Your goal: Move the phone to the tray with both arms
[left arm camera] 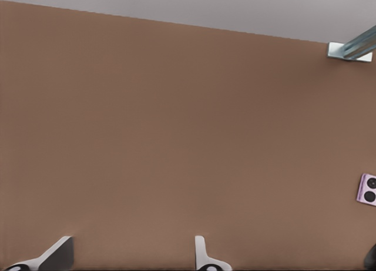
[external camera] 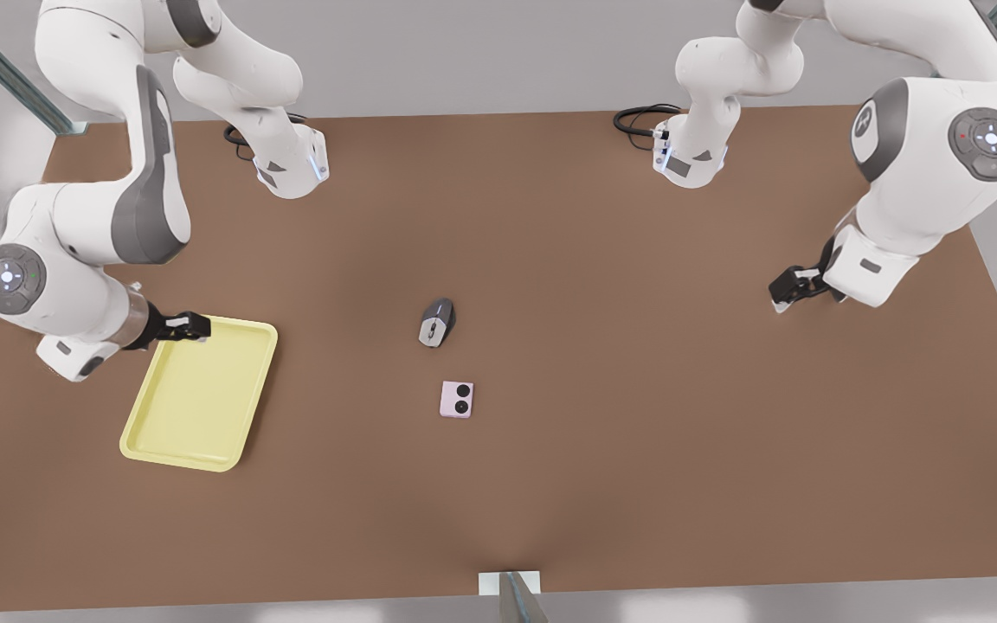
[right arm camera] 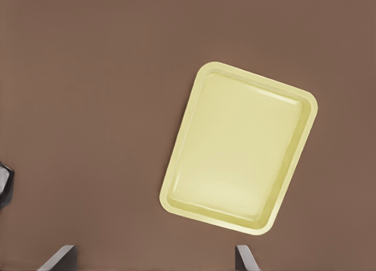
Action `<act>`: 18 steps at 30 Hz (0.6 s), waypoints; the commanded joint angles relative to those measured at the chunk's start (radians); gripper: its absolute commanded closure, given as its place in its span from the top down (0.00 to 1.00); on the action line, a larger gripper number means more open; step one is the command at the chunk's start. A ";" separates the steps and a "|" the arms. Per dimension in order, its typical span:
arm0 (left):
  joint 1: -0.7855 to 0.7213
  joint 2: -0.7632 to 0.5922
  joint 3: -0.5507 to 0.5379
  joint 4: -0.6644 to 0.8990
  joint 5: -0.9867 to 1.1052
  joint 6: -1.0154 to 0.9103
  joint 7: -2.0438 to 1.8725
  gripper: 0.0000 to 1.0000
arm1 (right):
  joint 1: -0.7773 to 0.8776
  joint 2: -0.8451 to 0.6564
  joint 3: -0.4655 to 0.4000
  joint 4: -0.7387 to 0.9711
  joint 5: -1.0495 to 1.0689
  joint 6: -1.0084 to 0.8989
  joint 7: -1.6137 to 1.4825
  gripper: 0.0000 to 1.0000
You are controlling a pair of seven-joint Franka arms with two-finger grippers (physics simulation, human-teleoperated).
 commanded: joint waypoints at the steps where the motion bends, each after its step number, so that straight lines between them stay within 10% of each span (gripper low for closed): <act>1: -0.002 0.003 0.008 0.001 0.016 -0.087 0.291 1.00 | 0.055 0.048 0.003 0.020 0.005 0.041 0.058 1.00; 18: 0.003 0.030 0.042 0.000 0.011 -0.087 0.297 1.00 | 0.356 0.543 0.110 0.360 -0.007 0.327 0.875 1.00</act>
